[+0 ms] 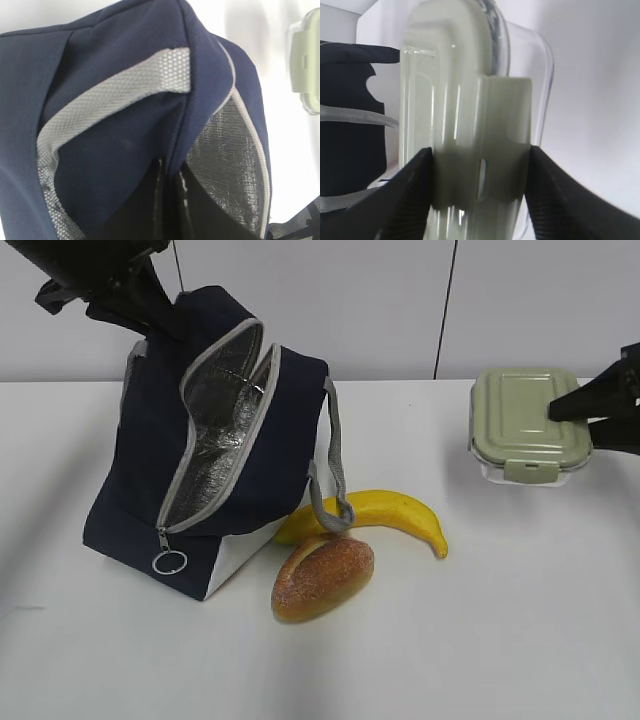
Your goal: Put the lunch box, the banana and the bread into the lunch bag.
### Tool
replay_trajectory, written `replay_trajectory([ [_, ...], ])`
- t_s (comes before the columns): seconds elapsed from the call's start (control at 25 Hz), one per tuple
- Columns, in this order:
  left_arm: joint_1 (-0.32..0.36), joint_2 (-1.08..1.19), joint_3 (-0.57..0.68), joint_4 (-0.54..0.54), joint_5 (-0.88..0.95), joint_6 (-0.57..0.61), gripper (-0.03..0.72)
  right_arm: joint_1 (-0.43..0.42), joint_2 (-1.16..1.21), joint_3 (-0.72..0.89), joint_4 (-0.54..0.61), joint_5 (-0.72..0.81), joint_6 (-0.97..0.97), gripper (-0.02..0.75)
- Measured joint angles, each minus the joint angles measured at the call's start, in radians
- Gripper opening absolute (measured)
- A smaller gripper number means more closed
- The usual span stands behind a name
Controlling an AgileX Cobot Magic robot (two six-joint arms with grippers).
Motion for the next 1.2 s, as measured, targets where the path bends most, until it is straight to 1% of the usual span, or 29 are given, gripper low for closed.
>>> replay_trajectory([
  [0.2, 0.000, 0.000, 0.000, 0.000, -0.006, 0.000, -0.016, 0.011, -0.106, 0.000, -0.004, 0.009, 0.067, 0.428],
  [0.32, 0.000, 0.000, 0.000, 0.000, -0.006, 0.000, -0.016, 0.053, -0.163, 0.000, -0.006, 0.011, 0.108, 0.428],
  [0.48, 0.000, 0.000, 0.000, -0.004, -0.007, 0.000, -0.016, 0.157, -0.211, 0.000, -0.004, 0.019, 0.154, 0.428],
  [0.64, 0.000, 0.000, 0.000, -0.010, -0.007, 0.000, -0.016, 0.279, -0.237, 0.000, 0.051, 0.037, 0.194, 0.428],
  [0.92, 0.000, 0.000, 0.000, -0.017, -0.007, 0.000, -0.016, 0.467, -0.240, -0.118, 0.058, 0.040, 0.280, 0.427],
  [1.04, 0.000, 0.000, 0.000, -0.018, -0.007, 0.000, -0.016, 0.520, -0.240, -0.171, 0.047, 0.024, 0.319, 0.427],
  [1.2, 0.000, 0.000, 0.000, -0.018, -0.007, 0.000, -0.016, 0.560, -0.216, -0.210, 0.031, -0.009, 0.357, 0.427],
])
